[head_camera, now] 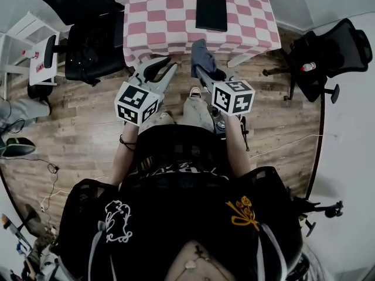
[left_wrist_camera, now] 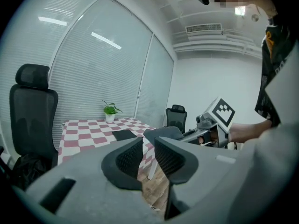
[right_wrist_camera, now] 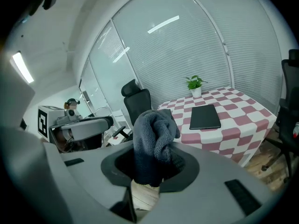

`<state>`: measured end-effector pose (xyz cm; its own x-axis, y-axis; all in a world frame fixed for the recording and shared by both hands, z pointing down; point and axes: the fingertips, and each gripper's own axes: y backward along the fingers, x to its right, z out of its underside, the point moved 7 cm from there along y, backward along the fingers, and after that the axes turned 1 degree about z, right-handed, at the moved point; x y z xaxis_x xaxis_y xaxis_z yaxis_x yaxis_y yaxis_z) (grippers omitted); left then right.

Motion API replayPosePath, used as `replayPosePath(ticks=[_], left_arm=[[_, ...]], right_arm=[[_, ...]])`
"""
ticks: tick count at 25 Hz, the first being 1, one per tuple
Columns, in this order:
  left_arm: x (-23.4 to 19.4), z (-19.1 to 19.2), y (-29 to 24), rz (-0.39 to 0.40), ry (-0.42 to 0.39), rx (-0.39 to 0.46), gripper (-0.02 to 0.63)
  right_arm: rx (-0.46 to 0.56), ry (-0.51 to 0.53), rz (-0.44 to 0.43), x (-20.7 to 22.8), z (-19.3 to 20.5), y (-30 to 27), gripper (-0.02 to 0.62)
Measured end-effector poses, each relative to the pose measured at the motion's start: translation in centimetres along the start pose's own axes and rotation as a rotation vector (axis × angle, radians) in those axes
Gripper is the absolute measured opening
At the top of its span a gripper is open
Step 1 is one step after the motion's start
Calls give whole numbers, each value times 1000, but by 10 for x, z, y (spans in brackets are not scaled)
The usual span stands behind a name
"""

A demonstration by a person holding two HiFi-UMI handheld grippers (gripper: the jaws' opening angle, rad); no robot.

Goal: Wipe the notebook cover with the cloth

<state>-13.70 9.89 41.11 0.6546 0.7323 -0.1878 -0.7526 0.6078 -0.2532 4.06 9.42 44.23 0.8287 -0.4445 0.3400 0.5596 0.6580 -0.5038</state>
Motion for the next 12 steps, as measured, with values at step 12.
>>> replayPosePath(ticks=[12], left_arm=[[28, 25, 32, 79, -7, 7, 74]], right_arm=[[-7, -18, 45, -41, 43, 22, 91]])
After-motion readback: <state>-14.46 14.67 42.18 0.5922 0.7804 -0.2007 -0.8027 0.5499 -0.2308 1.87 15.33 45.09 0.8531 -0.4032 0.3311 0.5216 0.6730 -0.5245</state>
